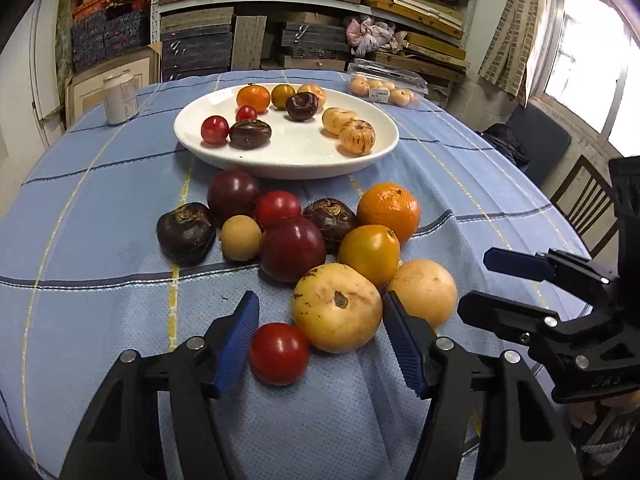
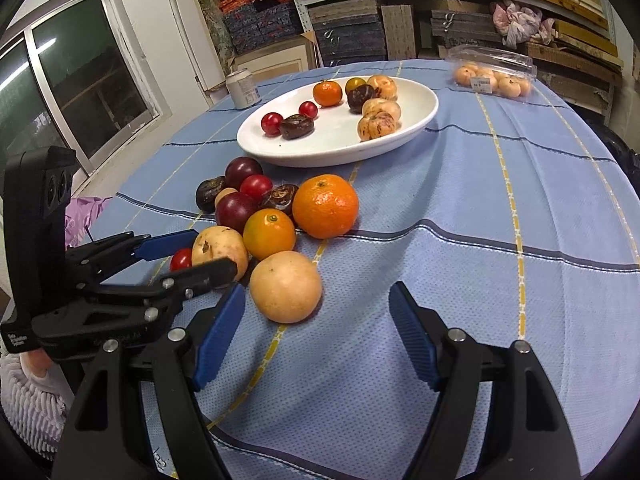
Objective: Organize fruits
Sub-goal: 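Move both open grippers back to the fruit cluster, then grasp a yellow pear with the left gripper while the right grasps a pale round fruit, then place the yellow pear on the plate with the left gripper while the right places its fruit, then move both open grippers back toward the remaining red tomato, then grasp the red tomato with the left gripper while the right grasps a small yellow fruit, then carry the tomato with the left gripper while the right carries the yellow fruit to the plate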
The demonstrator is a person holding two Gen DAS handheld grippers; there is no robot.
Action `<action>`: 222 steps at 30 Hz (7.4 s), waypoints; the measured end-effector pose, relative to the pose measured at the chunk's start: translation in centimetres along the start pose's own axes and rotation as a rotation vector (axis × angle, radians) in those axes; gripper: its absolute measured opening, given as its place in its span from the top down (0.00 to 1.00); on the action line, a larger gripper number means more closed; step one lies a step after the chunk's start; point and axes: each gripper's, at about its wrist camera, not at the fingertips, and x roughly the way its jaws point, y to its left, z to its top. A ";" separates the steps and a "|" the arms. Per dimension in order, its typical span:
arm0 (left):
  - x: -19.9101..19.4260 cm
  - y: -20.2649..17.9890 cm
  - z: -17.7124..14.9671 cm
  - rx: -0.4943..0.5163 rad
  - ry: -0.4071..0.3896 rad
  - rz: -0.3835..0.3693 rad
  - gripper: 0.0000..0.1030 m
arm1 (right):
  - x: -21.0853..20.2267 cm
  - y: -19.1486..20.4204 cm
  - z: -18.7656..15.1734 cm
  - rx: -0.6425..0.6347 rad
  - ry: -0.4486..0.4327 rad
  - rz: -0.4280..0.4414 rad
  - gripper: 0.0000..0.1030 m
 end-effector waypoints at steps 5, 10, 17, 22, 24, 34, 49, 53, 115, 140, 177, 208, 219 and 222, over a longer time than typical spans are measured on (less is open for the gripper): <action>-0.1 0.0 -0.1 0.002 -0.004 -0.003 0.39 | 0.1 0.0 0.0 -0.001 0.004 0.000 0.30; -0.7 0.2 0.0 -0.004 -0.032 -0.028 0.55 | 0.2 0.1 0.0 -0.004 0.007 -0.002 0.30; 0.3 -0.3 0.0 0.022 0.017 -0.042 0.54 | 0.5 0.3 -0.1 -0.008 0.021 -0.005 0.30; 0.4 -0.2 -0.1 0.014 0.026 -0.035 0.55 | 1.3 0.5 0.1 -0.016 0.053 -0.001 0.30; 0.1 0.3 -0.2 -0.007 0.024 -0.019 0.55 | 1.7 0.7 0.2 -0.025 0.064 -0.004 0.30; -1.4 1.9 -0.5 -0.064 -0.023 0.015 0.55 | 3.2 2.7 1.0 -0.112 0.061 -0.025 0.30; -1.1 2.3 -0.6 -0.086 -0.011 -0.009 0.55 | 4.1 2.1 1.2 -0.071 0.084 0.040 0.57; -2.1 2.1 0.0 -0.076 -0.038 0.004 0.55 | 2.5 1.5 1.8 -0.036 0.040 0.065 0.57; -7.5 4.8 -1.9 -0.065 -0.207 0.211 0.10 | -1.0 1.9 1.7 -0.094 -0.217 0.028 0.20; -3.0 1.3 -2.4 -0.029 0.005 0.176 0.10 | -0.6 -0.5 2.1 0.040 -0.183 0.055 0.16; -4.0 5.0 -3.1 -0.228 0.007 0.175 0.70 | -0.4 4.8 3.3 -0.163 -0.170 0.093 0.17; -4.9 7.5 -3.5 -0.263 -0.004 0.134 0.70 | 13.1 13.1 8.3 -0.637 0.257 0.009 0.62; -4.9 7.7 -3.5 -0.275 0.002 0.132 0.70 | 13.7 13.1 8.4 -0.643 0.281 -0.007 0.74; -4.9 7.6 -3.6 -0.274 0.004 0.135 0.70 | 13.7 12.5 8.5 -0.608 0.264 0.005 0.74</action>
